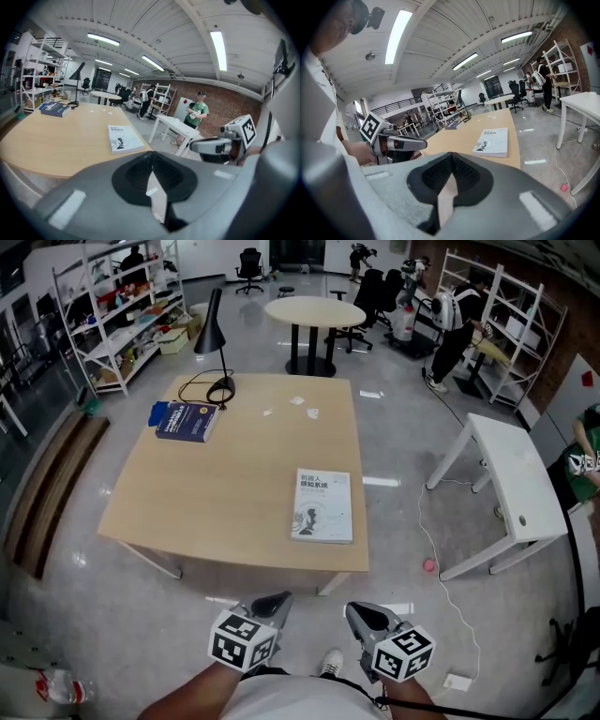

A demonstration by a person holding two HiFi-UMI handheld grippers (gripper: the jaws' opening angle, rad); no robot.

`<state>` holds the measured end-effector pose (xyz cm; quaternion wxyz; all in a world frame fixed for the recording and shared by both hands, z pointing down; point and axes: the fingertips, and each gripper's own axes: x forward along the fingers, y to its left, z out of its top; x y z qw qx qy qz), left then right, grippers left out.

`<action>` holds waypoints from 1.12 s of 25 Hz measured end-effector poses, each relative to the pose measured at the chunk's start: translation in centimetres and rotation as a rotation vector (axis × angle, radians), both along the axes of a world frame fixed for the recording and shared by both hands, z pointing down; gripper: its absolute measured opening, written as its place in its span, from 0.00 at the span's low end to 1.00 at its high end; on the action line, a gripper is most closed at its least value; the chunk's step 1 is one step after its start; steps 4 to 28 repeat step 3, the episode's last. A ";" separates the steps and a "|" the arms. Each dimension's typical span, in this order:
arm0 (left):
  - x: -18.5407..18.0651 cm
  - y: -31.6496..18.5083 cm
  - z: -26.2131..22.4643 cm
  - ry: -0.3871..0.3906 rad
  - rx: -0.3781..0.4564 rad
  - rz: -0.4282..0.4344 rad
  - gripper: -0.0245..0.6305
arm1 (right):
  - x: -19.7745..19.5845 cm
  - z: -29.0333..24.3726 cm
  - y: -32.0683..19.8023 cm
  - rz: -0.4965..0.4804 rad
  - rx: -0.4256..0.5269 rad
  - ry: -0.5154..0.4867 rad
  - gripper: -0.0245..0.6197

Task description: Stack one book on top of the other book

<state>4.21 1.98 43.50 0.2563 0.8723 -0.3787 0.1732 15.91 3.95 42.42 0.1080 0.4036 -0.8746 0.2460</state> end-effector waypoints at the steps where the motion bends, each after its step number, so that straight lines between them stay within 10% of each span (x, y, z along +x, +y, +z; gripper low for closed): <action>1: 0.1 0.0 0.0 0.000 0.002 0.000 0.04 | 0.1 0.1 0.0 0.001 0.001 0.000 0.04; 28: 0.2 0.0 0.1 0.001 0.004 0.000 0.04 | 0.2 0.2 0.0 0.001 0.002 0.002 0.04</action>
